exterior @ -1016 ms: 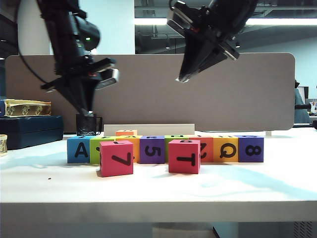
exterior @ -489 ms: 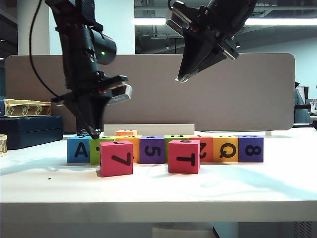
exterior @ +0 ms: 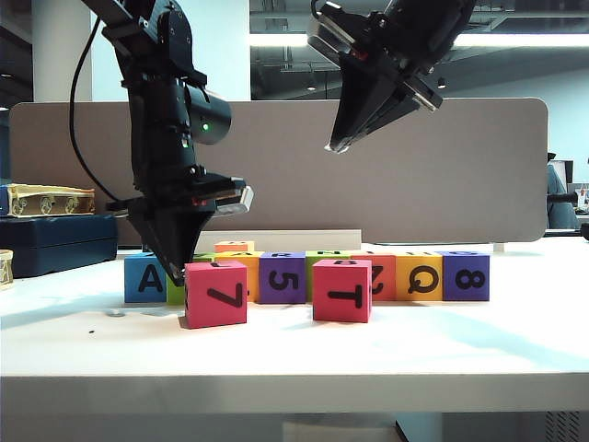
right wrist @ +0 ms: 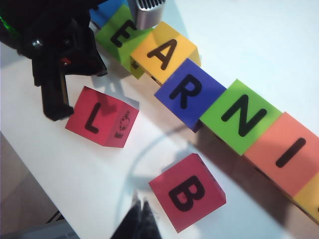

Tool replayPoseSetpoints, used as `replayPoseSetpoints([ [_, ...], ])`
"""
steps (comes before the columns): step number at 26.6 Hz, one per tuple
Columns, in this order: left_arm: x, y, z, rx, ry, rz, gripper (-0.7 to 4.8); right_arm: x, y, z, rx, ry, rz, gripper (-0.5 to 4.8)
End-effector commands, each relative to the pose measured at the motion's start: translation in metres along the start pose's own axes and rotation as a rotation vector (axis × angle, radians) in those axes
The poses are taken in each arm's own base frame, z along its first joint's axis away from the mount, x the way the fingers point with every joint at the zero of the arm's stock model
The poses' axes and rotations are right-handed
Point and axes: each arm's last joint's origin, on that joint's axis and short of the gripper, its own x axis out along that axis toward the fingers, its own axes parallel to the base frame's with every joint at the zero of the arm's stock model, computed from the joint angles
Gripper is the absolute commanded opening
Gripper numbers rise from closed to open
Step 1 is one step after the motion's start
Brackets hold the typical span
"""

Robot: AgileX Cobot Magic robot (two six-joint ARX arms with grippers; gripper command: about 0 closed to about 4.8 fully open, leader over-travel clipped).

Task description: Select the appropriate blocks from the scattered letter blocks on the table and arrange them in a row to spell out "LEARNING".

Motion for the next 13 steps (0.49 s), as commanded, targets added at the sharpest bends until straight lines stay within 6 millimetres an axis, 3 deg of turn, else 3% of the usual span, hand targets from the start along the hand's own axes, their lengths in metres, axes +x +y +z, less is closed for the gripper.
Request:
replayPoseSetpoints([
  [1, -0.0012, -0.0003, 0.0023, 0.006, -0.026, 0.010, -0.06, -0.0027, 0.0009, 0.0025, -0.010, -0.021, -0.003, -0.01],
  [13, -0.0013, 0.0018, 0.0062, 0.005, -0.062, 0.067, -0.06, -0.0028, 0.0009, 0.0027, -0.010, -0.022, -0.004, -0.01],
])
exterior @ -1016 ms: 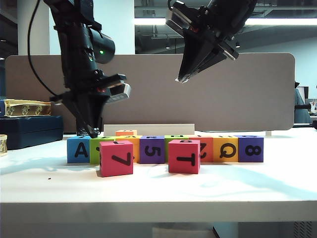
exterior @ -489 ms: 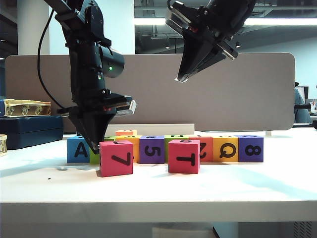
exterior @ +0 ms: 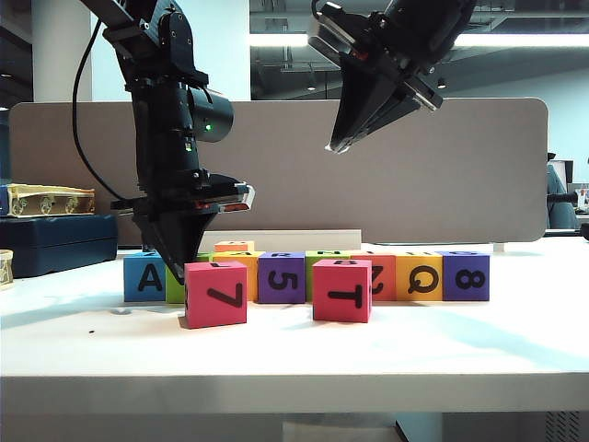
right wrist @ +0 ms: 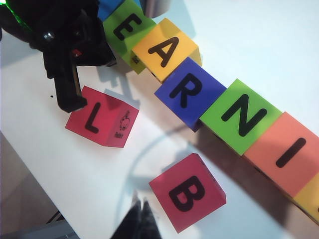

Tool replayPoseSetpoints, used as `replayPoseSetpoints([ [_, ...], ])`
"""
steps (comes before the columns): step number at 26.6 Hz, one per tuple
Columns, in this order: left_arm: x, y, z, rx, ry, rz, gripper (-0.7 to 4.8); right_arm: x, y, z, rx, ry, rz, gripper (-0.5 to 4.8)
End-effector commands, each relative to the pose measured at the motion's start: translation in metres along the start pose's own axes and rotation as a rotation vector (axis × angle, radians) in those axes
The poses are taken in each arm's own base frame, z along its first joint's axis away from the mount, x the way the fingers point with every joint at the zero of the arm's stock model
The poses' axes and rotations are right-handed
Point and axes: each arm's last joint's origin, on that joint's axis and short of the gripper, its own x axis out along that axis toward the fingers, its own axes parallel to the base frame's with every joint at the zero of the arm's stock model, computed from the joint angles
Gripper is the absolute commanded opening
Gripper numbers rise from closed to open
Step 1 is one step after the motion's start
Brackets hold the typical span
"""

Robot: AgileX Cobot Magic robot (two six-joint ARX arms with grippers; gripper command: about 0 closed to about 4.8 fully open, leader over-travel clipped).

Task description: Select the appropriate blocks from the scattered letter blocks on the table and arrange them in a row to spell out "LEARNING".

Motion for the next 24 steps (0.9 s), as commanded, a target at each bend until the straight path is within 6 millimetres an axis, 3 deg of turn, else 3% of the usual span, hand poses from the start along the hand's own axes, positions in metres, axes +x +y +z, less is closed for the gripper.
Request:
replayPoseSetpoints([
  [1, -0.0015, 0.0000, 0.0013, 0.000, -0.015, 0.017, -0.06, -0.0028, 0.0010, 0.0026, -0.010, -0.022, -0.003, -0.01],
  [24, -0.0016, -0.0007, 0.0043, 0.001, -0.049, -0.010, -0.06, -0.0029, 0.0010, 0.0030, -0.011, -0.025, -0.003, -0.01],
])
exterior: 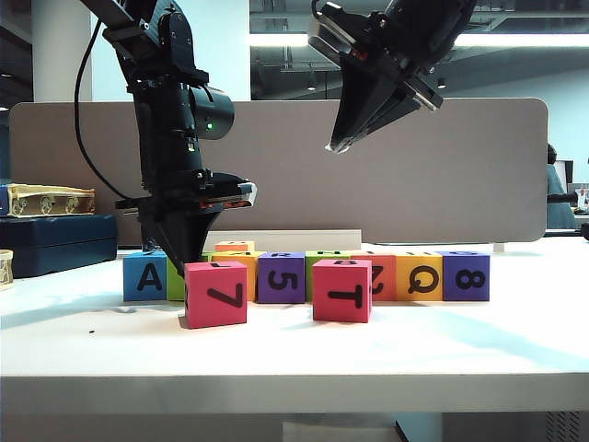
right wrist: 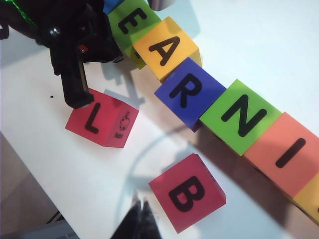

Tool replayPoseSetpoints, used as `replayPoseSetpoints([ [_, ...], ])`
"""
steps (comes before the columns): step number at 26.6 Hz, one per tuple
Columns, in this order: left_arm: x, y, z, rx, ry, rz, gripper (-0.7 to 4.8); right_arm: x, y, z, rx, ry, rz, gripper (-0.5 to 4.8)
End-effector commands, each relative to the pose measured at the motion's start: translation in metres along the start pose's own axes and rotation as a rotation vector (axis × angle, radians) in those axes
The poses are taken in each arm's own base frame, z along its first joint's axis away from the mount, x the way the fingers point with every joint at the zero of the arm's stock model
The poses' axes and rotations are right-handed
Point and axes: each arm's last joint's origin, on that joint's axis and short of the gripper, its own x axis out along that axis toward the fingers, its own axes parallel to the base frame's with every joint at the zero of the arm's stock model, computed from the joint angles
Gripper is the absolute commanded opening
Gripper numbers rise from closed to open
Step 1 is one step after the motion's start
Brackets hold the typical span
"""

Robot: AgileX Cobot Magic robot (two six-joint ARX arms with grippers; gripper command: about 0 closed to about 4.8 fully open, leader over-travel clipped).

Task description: Select the appropriate blocks from the scattered letter blocks on the table and arrange them in a row to spell out "LEARNING".

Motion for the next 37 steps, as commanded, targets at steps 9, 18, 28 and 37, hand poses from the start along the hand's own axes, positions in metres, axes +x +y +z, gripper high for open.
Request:
replayPoseSetpoints([
  [9, -0.011, -0.004, -0.015, 0.021, 0.125, -0.040, -0.06, -0.003, 0.001, 0.003, -0.011, -0.023, -0.003, -0.01],
  [18, -0.047, -0.003, -0.014, 0.031, -0.023, 0.104, -0.06, -0.003, 0.001, 0.003, -0.011, -0.024, -0.003, -0.01],
  [28, -0.053, 0.046, -0.018, -0.138, -0.064, 0.228, -0.06, -0.003, 0.003, 0.003, -0.010, -0.024, 0.043, -0.01],
  [37, -0.051, 0.090, -0.019, -0.228, -0.161, 0.157, -0.06, -0.003, 0.003, 0.003, -0.010, -0.025, 0.043, -0.02],
])
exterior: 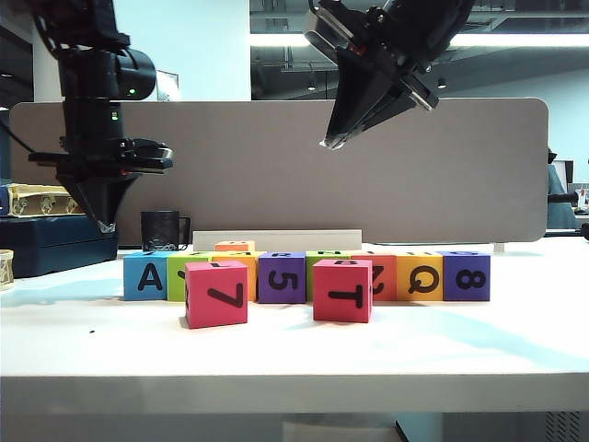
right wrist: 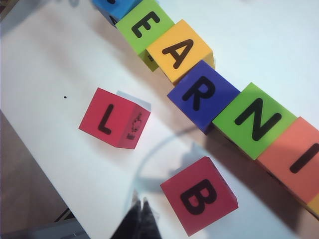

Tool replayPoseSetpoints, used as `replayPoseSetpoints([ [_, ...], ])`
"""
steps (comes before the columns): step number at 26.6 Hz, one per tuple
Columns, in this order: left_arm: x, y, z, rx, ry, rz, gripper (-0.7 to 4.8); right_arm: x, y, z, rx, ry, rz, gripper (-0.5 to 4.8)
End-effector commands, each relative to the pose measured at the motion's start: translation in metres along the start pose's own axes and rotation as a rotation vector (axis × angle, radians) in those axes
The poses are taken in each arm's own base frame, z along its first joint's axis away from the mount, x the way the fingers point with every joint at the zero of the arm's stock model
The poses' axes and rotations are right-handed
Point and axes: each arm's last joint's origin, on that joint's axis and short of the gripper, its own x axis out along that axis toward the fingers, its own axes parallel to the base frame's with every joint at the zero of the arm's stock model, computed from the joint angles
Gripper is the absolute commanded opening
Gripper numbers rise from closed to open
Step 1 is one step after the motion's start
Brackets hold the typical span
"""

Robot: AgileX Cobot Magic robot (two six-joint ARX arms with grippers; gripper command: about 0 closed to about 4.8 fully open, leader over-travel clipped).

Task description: Select the appropriate blocks from the scattered letter blocks on the table and arrange them in a row to spell out "LEARNING".

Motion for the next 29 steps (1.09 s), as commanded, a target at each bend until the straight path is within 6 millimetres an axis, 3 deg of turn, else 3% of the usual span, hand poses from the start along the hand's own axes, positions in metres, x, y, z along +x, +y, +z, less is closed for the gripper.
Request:
replayPoseSetpoints([
  [1, 0.005, 0.004, 0.003, -0.013, -0.025, -0.059, -0.06, -0.003, 0.002, 0.002, -0.010, -0.019, 0.006, -0.01],
  [13, 0.042, -0.001, 0.002, -0.008, 0.067, -0.127, -0.06, -0.003, 0.002, 0.002, 0.014, -0.016, 0.006, -0.02],
  [29, 0.043, -0.014, -0.001, 0.033, 0.101, -0.219, -0.06, -0.003, 0.002, 0.002, 0.016, -0.009, 0.007, -0.02],
])
